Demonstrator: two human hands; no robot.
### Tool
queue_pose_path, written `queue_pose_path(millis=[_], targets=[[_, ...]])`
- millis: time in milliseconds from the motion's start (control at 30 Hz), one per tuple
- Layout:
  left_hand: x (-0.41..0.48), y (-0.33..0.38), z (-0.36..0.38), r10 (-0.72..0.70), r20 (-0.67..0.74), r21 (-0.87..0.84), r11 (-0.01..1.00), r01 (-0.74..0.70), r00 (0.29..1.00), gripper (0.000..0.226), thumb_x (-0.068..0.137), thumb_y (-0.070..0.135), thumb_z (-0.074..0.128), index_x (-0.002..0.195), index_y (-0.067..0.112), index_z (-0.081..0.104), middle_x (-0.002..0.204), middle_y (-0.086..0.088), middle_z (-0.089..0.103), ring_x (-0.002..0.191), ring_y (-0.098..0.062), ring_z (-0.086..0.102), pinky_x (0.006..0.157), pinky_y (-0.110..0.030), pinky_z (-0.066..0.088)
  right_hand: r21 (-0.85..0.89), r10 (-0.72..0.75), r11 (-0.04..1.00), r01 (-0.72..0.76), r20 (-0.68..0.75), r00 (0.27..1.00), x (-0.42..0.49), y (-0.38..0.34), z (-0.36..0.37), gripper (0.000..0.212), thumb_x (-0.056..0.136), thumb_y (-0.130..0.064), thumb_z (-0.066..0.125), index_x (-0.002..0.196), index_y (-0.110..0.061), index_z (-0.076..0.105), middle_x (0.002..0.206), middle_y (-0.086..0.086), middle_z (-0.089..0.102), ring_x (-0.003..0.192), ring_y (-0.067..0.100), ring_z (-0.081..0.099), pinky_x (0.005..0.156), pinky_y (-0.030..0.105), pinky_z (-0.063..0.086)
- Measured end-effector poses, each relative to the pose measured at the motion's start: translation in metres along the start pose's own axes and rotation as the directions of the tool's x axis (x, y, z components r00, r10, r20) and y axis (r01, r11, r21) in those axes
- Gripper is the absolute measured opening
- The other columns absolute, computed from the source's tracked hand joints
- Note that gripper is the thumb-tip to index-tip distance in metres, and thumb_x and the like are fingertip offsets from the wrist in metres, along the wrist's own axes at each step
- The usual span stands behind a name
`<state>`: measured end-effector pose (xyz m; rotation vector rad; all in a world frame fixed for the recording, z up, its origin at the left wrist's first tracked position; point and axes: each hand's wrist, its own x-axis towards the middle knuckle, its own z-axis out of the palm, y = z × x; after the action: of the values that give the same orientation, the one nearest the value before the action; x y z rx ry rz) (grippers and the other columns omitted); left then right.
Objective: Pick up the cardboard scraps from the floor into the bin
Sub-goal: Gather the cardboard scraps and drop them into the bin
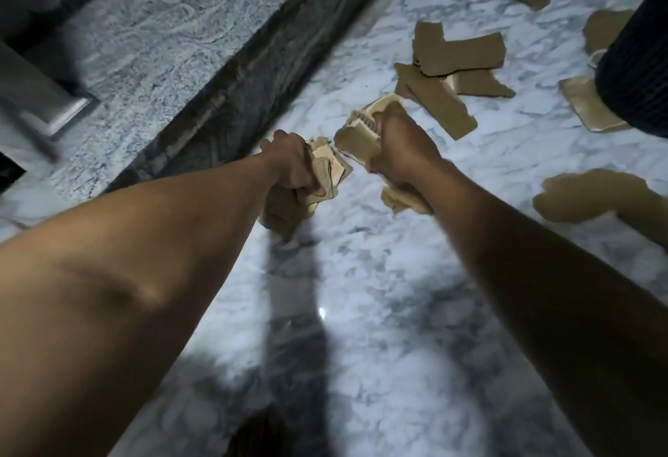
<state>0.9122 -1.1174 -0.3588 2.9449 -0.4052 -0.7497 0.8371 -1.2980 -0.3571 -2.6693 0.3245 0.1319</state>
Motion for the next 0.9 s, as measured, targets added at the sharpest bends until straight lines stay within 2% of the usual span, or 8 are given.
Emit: queue_pose_path(millis=[100,167,233,333,500,700,833,900], targets=[[0.005,0.0,0.003,-0.011,0.013,-0.014,1.0,0.011,1.0,0.08,0.049,0.054,0.09,0.114,0.016,0.063,0.12,-0.011,0.055,0.113,-0.027,0.052,0.094,-0.032,0.043,-0.122,0.03,0.993,-0.011,0.157,0.987,0.043,0.002,-0.006,0.08,0.062,-0.03,0.093,0.128,-0.009,0.053,0.161,0.004,0.007,0.139,0.039,0.031,0.1,0.045,0.046],[0.006,-0.001,0.005,-0.006,0.016,-0.014,1.0,0.006,1.0,0.071,0.053,0.052,0.09,0.109,0.016,0.065,0.117,-0.009,0.057,0.112,-0.026,0.051,0.092,-0.031,0.04,-0.225,0.094,0.974,-0.03,0.278,0.956,0.062,0.005,-0.009,0.097,0.063,-0.042,0.091,0.14,-0.008,0.044,0.164,0.002,-0.012,0.147,0.042,0.012,0.108,0.047,0.039],[0.006,0.0,0.006,-0.009,0.018,-0.014,1.0,0.009,1.0,0.066,0.053,0.053,0.089,0.102,0.017,0.064,0.115,-0.009,0.056,0.11,-0.027,0.051,0.091,-0.031,0.041,-0.282,0.139,0.959,-0.033,0.367,0.92,0.073,0.005,-0.014,0.113,0.063,-0.054,0.087,0.149,-0.006,0.032,0.164,0.004,0.002,0.148,0.043,0.006,0.11,0.05,0.036],[0.005,0.003,0.004,0.007,0.018,0.048,0.999,-0.008,1.0,0.062,0.055,0.055,0.087,0.098,0.019,0.061,0.115,-0.012,0.053,0.111,-0.028,0.049,0.094,-0.033,0.039,-0.29,0.165,0.955,-0.053,0.377,0.911,0.078,0.002,-0.016,0.111,0.054,-0.062,0.087,0.139,-0.005,0.043,0.144,0.013,0.035,0.14,0.042,0.027,0.105,0.051,0.042],[-0.008,0.008,0.007,0.027,-0.041,0.138,0.99,-0.022,0.999,0.073,0.054,0.049,0.082,0.114,0.019,0.054,0.106,-0.007,0.038,0.116,-0.033,0.042,0.094,-0.041,0.048,-0.356,0.272,0.921,-0.158,0.297,0.915,0.047,0.013,-0.009,0.113,0.045,-0.072,0.084,0.136,-0.016,0.048,0.139,0.007,0.036,0.135,0.041,0.026,0.1,0.056,0.031],[-0.041,0.035,0.012,0.07,-0.217,0.273,0.962,-0.008,0.974,0.056,0.083,0.036,0.058,0.131,0.011,0.044,0.127,-0.013,0.045,0.123,-0.034,0.039,0.089,-0.048,0.043,-0.458,0.095,0.886,-0.069,0.035,0.995,-0.027,0.014,-0.021,0.075,0.053,-0.051,0.089,0.116,-0.019,0.064,0.126,0.002,0.048,0.125,0.033,0.037,0.1,0.056,0.03],[-0.06,0.05,0.015,0.044,-0.222,0.318,0.948,0.03,0.974,0.056,0.085,0.024,0.058,0.137,0.01,0.041,0.131,-0.013,0.044,0.124,-0.033,0.038,0.09,-0.048,0.043,-0.211,0.12,0.97,-0.123,-0.027,0.992,-0.088,0.031,-0.012,0.056,0.075,-0.021,0.081,0.126,-0.013,0.058,0.124,0.009,0.047,0.112,0.036,0.055,0.086,0.047,0.05],[-0.067,0.058,0.018,0.063,-0.211,0.338,0.941,0.012,0.975,0.056,0.084,0.022,0.056,0.138,0.012,0.04,0.132,-0.014,0.045,0.124,-0.033,0.039,0.09,-0.048,0.043,-0.205,0.107,0.972,-0.117,-0.058,0.993,-0.111,0.036,-0.007,0.047,0.079,-0.016,0.076,0.122,-0.012,0.059,0.12,0.01,0.046,0.102,0.036,0.061,0.076,0.043,0.052]])
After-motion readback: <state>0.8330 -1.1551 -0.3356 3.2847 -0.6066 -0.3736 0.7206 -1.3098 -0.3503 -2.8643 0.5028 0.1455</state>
